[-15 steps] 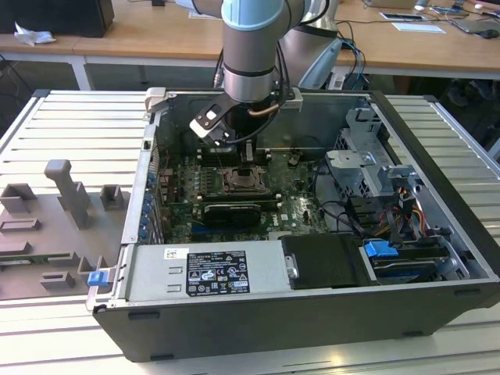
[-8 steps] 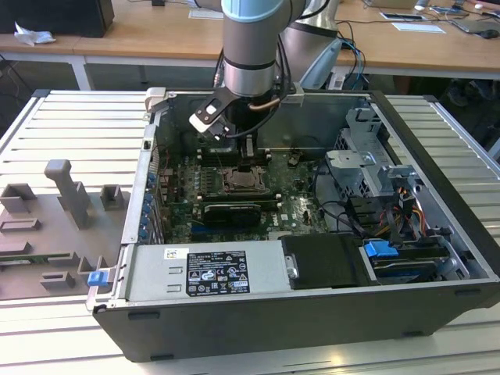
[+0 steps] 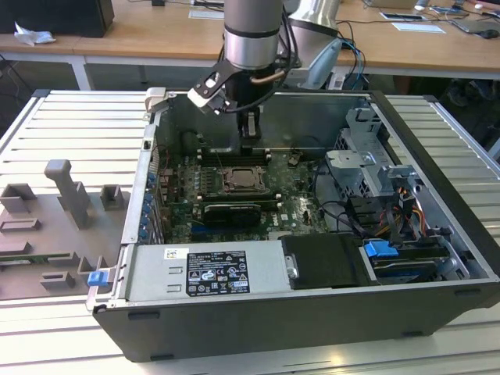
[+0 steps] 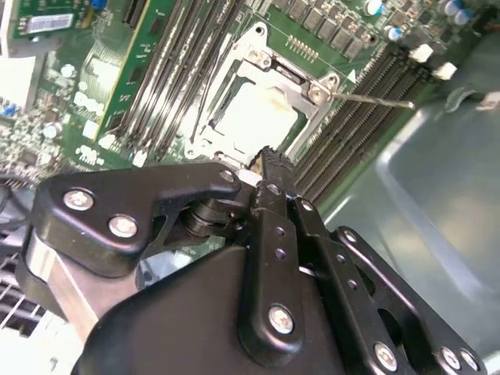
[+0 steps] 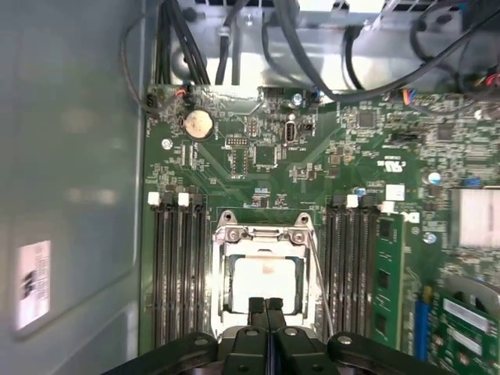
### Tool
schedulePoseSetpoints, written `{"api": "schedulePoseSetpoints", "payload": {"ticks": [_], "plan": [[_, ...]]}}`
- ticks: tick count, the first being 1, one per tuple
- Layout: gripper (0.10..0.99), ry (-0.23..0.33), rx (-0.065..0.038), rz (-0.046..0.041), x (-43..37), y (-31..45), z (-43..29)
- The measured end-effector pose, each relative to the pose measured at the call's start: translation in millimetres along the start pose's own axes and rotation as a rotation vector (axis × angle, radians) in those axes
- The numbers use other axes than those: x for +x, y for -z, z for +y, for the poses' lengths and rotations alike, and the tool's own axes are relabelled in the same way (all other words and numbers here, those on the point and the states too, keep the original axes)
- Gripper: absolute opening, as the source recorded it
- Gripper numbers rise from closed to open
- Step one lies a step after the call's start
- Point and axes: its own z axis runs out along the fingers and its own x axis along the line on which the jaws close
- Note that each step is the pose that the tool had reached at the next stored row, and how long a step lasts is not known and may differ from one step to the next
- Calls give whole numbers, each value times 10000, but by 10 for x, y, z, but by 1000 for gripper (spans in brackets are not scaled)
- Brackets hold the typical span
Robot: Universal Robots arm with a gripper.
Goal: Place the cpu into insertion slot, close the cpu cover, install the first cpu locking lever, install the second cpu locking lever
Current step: 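Install the first cpu locking lever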
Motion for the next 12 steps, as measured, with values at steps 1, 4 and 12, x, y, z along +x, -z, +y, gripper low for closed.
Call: {"api": "schedulePoseSetpoints", "payload": {"ticks": [1, 4, 12], "plan": [[106, 1, 1, -9, 0, 36, 1], [106, 312, 1, -4, 1, 37, 0], [106, 1018, 11, 13, -1, 11, 0]]}}
